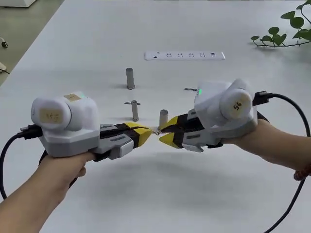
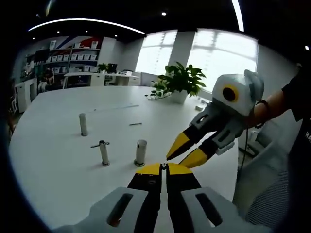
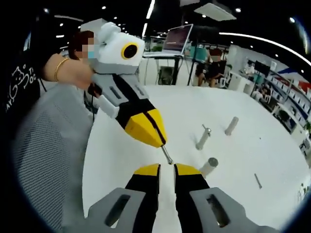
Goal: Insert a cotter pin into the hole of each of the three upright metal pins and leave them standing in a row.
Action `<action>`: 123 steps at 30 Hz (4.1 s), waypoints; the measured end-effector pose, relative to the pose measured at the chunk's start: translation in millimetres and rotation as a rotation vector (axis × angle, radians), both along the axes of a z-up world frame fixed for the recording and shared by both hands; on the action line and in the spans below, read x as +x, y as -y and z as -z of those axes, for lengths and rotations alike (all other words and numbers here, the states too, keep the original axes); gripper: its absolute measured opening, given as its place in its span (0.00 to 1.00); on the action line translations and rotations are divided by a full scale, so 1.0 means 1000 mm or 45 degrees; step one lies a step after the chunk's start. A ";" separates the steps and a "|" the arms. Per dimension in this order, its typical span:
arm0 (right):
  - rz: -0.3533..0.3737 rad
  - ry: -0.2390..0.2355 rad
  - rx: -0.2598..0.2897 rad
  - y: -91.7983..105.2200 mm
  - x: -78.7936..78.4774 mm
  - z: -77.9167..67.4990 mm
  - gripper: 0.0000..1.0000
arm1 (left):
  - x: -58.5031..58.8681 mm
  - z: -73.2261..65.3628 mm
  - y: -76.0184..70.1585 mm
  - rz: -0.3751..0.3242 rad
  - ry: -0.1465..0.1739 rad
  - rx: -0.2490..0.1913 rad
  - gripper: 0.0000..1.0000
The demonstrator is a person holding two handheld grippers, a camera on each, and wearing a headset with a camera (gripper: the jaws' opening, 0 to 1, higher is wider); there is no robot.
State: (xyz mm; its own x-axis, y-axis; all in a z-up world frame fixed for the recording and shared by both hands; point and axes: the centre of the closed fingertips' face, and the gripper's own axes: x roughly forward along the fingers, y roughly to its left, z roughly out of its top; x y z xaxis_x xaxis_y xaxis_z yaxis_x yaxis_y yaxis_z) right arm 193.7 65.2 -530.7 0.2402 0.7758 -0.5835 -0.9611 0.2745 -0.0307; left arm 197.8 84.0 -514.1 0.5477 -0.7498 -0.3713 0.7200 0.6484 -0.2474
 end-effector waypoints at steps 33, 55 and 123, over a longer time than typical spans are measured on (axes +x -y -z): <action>-0.104 -0.391 0.310 0.001 -0.039 -0.018 0.04 | -0.036 -0.023 0.023 0.320 0.100 -0.152 0.00; -0.271 -0.255 0.051 0.004 -0.052 0.001 0.00 | -0.039 -0.004 0.021 0.309 0.067 -0.093 0.04; -0.306 0.040 -0.620 0.066 0.072 0.034 0.00 | 0.055 0.057 0.019 -0.197 0.176 0.294 0.20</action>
